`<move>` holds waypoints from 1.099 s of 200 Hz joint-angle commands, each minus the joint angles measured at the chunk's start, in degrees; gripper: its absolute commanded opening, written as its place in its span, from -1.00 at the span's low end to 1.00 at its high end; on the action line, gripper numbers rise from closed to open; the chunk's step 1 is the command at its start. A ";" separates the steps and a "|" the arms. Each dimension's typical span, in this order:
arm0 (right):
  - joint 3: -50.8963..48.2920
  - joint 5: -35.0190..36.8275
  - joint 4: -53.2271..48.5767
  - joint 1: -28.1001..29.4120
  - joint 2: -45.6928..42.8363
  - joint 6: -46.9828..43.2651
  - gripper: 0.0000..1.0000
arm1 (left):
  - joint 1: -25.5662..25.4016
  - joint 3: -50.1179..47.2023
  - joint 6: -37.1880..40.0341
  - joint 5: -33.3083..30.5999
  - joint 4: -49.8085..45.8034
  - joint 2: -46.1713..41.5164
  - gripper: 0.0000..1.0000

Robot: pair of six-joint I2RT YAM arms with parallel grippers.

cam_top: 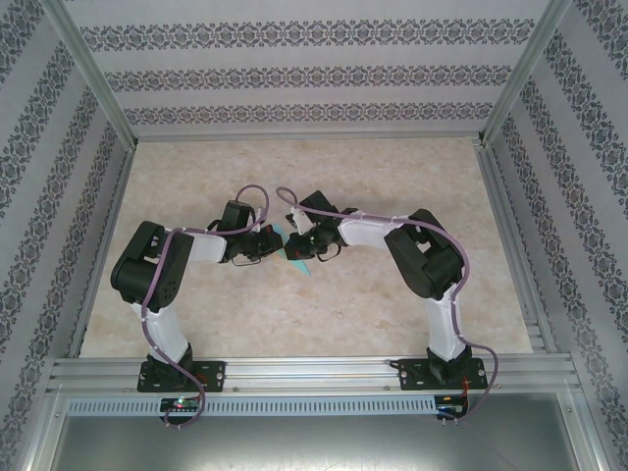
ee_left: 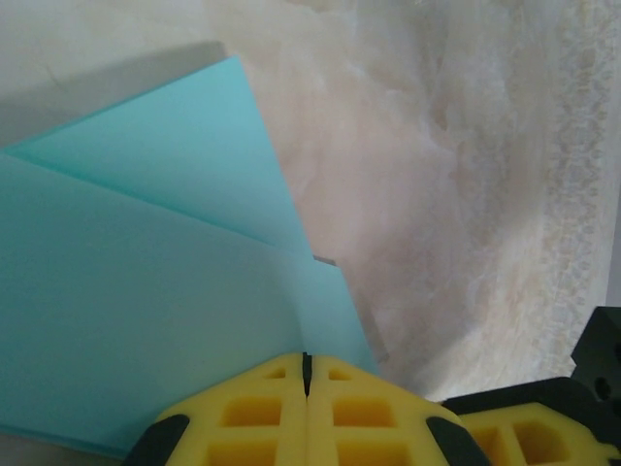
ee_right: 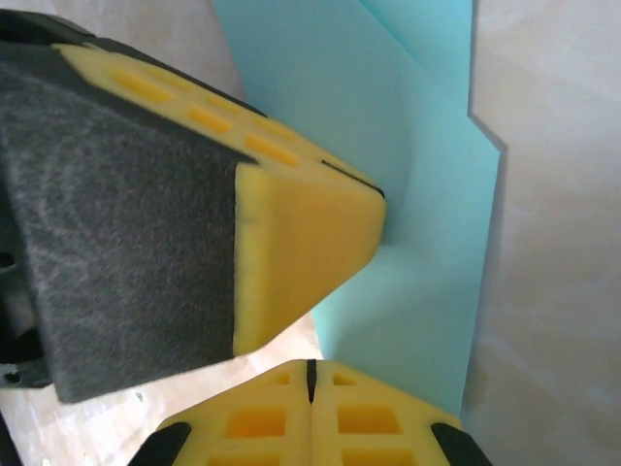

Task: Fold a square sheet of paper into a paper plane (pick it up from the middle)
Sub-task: Fold the wing for the fifth time at the center of the table.

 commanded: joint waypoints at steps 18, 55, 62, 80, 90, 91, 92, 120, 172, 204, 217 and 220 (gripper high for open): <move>1.96 -1.38 -1.10 -0.50 1.95 -3.11 -1.00 | 0.58 -1.80 1.83 -3.23 -4.29 3.25 -1.00; -2.99 -2.38 -3.12 -1.23 -0.42 -6.99 -1.00 | 1.59 -1.95 2.57 -4.87 -6.75 3.38 -1.00; -4.62 -2.87 -3.13 -1.48 -1.31 -7.44 -1.00 | 1.78 -2.07 2.68 -4.88 -6.85 3.38 -1.00; -8.52 -3.42 -3.33 -1.72 -3.82 -8.53 -1.00 | 2.24 -2.49 2.88 -5.03 -7.01 3.51 -1.00; -10.55 -3.15 -3.51 -1.83 -4.99 -8.57 -1.00 | 2.49 -2.58 2.85 -5.16 -7.09 3.62 -1.00; -10.74 -3.15 -3.54 -1.86 -5.12 -8.57 -1.00 | 2.51 -2.55 2.90 -5.17 -7.13 3.63 -1.00; -10.97 -3.15 -3.59 -1.88 -5.23 -8.52 -1.00 | 2.57 -2.53 2.92 -5.13 -7.10 3.68 -1.00; -16.41 -2.83 -3.47 -2.18 -8.06 -8.31 -1.00 | 2.90 -2.58 3.12 -4.96 -6.99 3.91 -1.00; -23.17 -1.60 -4.88 -2.58 -13.54 -8.42 -1.00 | 2.97 -1.44 3.71 -4.43 -7.53 3.79 -1.00; -21.94 -0.09 -3.42 -3.43 -18.72 -6.98 -1.00 | 2.91 0.26 3.73 -2.32 -7.81 2.67 -1.00; -19.85 1.93 -3.29 -3.80 -20.56 -5.95 -1.00 | 2.70 1.62 3.49 -1.46 -8.77 1.01 -1.00; -19.31 2.55 -3.30 -4.01 -20.87 -5.65 -1.00 | 2.60 1.97 3.47 -1.34 -9.16 0.57 -0.99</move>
